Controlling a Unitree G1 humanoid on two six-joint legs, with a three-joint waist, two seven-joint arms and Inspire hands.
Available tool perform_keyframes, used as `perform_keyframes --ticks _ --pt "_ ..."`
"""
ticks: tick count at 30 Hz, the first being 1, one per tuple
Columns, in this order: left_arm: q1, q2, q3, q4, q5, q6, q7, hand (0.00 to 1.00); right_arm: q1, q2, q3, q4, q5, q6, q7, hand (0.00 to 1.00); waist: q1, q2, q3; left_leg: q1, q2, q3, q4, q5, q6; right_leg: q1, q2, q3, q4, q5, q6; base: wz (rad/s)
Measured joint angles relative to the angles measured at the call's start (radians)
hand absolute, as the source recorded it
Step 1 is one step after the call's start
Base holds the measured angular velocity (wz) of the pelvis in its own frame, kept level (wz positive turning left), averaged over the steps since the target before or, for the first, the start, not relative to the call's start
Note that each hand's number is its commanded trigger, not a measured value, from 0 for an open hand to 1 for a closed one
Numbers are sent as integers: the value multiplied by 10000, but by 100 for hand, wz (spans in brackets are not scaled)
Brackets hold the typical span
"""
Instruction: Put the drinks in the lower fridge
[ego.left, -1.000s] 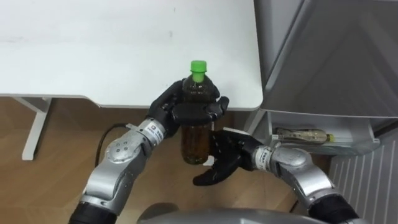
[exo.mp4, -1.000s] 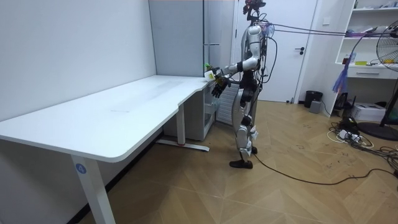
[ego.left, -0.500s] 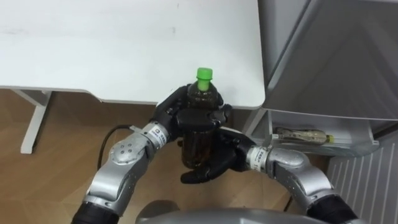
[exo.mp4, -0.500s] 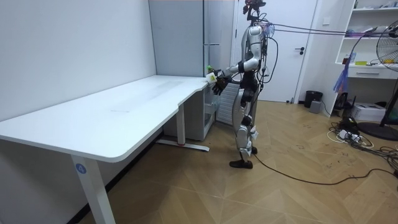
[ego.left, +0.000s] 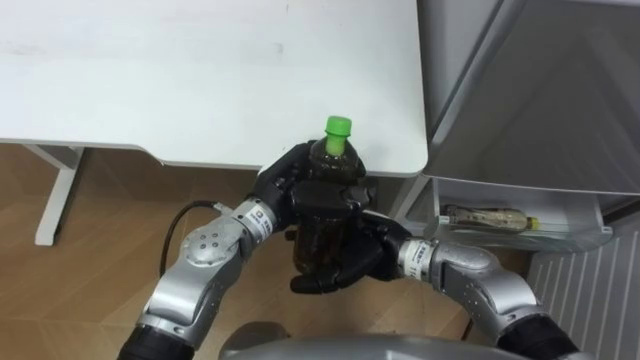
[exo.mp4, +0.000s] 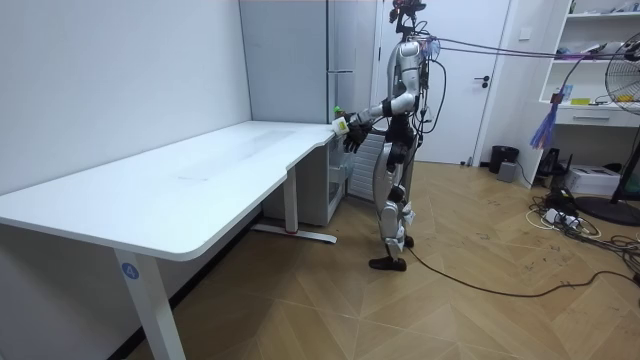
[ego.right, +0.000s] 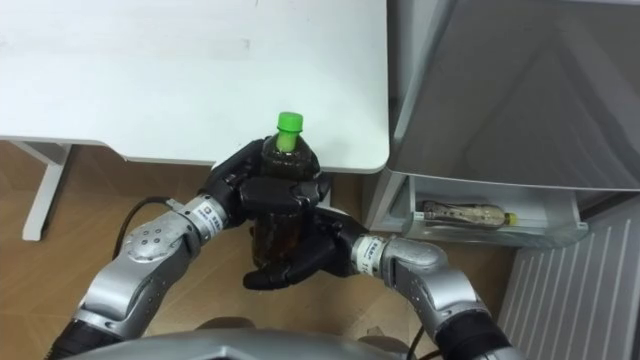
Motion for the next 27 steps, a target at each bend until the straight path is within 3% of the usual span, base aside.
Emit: perform_keyframes --ticks 12,24,25,27 --pt "14 -13 -257 -1 -76 -1 -58 100 173 -22 31 2 15 6 -135 100 23 38 -37 39 0 1 4 1 0 27 0 -2 9 0 0 0" --pt "17 -108 -345 18 -121 -2 -54 99 266 -7 58 5 246 5 -269 100 26 -25 -7 76 1 2 -8 0 0 33 -1 12 11 0 0 0" --pt "17 -108 -344 18 -121 -1 -54 71 269 -7 62 7 260 5 -275 100 26 -32 -6 75 1 2 -9 0 0 32 0 12 11 0 0 0" --pt "16 -113 -343 17 -131 -2 -54 64 281 -13 68 8 322 5 -285 100 30 -41 -5 63 1 3 -10 0 0 28 0 10 19 0 0 0"
